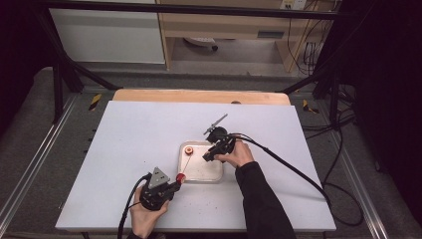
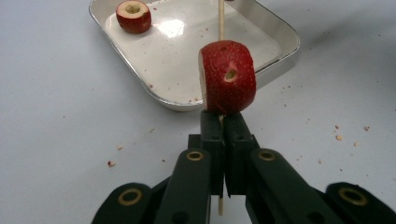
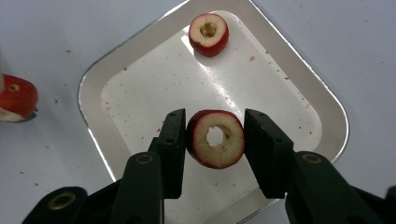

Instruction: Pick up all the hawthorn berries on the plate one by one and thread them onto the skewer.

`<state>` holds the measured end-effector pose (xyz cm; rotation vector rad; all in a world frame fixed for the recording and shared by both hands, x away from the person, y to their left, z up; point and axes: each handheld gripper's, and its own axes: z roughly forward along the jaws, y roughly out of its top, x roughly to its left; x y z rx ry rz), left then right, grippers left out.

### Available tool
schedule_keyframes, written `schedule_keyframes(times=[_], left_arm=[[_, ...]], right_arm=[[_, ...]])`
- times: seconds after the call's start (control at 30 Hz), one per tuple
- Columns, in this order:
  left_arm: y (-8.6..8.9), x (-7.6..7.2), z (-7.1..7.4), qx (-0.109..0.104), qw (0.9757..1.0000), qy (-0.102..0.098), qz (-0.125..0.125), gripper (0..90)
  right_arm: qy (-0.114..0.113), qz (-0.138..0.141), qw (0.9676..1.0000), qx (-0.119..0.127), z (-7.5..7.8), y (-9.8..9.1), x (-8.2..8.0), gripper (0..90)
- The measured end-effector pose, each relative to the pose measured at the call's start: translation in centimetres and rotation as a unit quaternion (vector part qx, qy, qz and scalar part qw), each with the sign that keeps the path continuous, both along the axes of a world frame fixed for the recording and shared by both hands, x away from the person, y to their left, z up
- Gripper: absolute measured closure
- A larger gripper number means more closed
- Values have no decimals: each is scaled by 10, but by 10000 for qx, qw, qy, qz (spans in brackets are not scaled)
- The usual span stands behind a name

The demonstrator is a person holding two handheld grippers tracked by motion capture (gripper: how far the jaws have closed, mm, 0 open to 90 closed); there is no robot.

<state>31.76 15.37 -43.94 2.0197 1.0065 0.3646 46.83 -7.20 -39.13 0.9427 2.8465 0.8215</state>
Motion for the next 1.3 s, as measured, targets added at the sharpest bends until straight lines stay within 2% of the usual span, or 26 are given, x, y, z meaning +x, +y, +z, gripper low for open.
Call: schedule_keyframes(times=[0.17, 0.3, 0.47, 0.57, 0.67, 0.87, 1.0, 1.23, 1.3], left_arm=[[-5, -1, 1, -19, 10000, -18, -16, 883], [-9, -1, 2, 0, 10000, -43, -51, 883], [-14, -2, 3, -25, 10000, -67, -56, 883], [-17, -2, 4, -96, 9999, -76, -50, 883], [-20, -3, 4, -160, 9999, -57, -34, 883], [-27, -4, 3, -267, 9996, -25, 34, 883], [-31, -6, 3, -332, 9994, -26, 76, 883], [-38, -8, 3, -467, 9988, -13, 150, 883], [-41, -9, 3, -525, 9985, -12, 158, 883]], right_arm=[[-49, -288, 9987, 427, 8, -12, -12, 607], [-103, -550, 9951, 820, 10, -24, -21, 608], [-155, -815, 9879, 1309, 10, -39, -32, 608], [-190, -1029, 9804, 1667, 10, -48, -38, 608], [-258, -1234, 9699, 2082, 8, -54, -45, 608], [-342, -1674, 9403, 2943, 2, -63, -55, 608], [-374, -1854, 9232, 3344, -1, -64, -59, 608], [-507, -2113, 8944, 3910, -2, -62, -66, 609], [-564, -2191, 8875, 4014, -2, -61, -67, 609]])
